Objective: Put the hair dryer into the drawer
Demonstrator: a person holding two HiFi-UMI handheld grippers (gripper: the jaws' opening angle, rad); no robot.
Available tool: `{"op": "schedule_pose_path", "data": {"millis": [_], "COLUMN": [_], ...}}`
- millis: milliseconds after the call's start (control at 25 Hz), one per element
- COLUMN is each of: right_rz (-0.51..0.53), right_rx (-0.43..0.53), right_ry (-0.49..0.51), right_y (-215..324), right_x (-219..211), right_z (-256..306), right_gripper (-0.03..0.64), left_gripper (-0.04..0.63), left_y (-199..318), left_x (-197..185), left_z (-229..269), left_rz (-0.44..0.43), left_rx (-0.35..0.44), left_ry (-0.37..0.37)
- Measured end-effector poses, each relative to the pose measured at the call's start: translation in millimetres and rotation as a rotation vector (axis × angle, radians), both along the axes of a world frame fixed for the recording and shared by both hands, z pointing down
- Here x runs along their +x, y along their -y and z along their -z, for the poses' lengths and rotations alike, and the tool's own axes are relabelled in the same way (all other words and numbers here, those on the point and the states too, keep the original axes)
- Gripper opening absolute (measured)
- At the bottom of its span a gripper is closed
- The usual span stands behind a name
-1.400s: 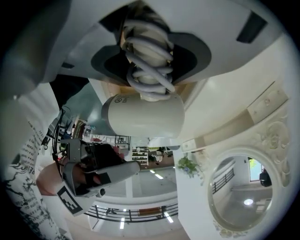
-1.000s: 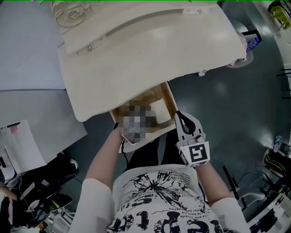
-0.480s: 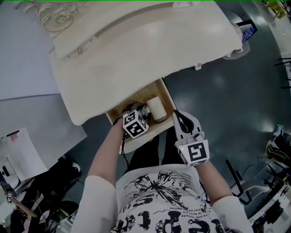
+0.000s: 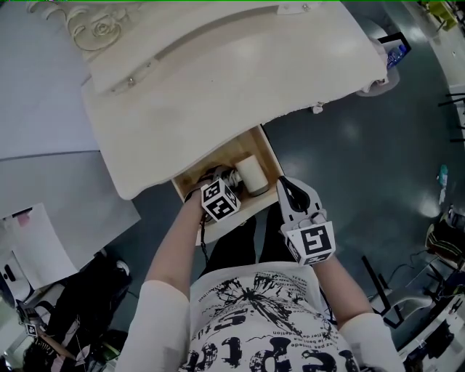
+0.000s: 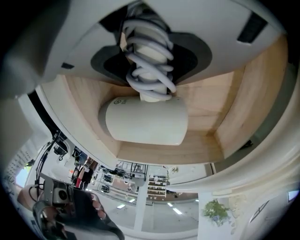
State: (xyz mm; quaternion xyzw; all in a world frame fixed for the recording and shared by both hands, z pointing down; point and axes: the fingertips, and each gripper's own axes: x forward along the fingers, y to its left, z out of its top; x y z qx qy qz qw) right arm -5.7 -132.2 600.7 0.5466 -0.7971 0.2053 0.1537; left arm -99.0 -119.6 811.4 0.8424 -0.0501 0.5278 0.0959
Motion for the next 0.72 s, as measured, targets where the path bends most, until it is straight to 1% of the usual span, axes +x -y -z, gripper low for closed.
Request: {"op": "schedule_pose_path", "data": {"millis": [80, 160, 240, 360, 440, 520, 640, 720], "right_rz": [0.008, 0.008, 0.005, 0.009, 0.012, 0.014, 0.018, 0.022], "right_rx": [-0.007, -0.005, -0.004, 0.002, 0.011, 0.019, 0.031, 0.045], "right_ry": [0.009, 0.009, 0.009, 0.008, 0.007, 0.004, 0.006, 0.012], "right_y": [1.0, 2.2, 2.8, 3.3, 3.6, 3.9, 4.9, 5.5], "right_x": [-4.8, -8.4, -10.1, -12.0, -12.4, -12.3, -12.6, -13.0], "right_z": [1.2, 3.1, 4.8, 9.7, 14.8, 20.4, 29.8, 37.4], "right_gripper": [0.017, 0.017, 0.017, 0.017, 0.017, 0.017, 0.017, 0.017], "left_gripper": [0.259, 0.31, 0.326, 0.341, 0.347, 0.347, 0.347, 0.345], "left_y": [-3.7, -10.4, -13.9, -11.2, -5.9, -2.0, 3.4, 6.1], "left_x": [-0.3, 0.0, 0.9, 0.6, -0.4, 1.2, 5.0, 6.3], "left_z": [0.2, -0.1, -0.4, 1.6, 6.2, 19.1, 50.7, 72.2], "left_rz": [-0.016, -0.05, -0.059, -0.018, 0.006, 0.029, 0.094, 0.121], "left_rx": [-0.024, -0.064, -0.095, -0.118, -0.09, -0.064, -0.037, -0.008], "left_ry": [-0.002, 0.01, 0.026, 0.054, 0.063, 0.031, -0.047, -0.091]}}
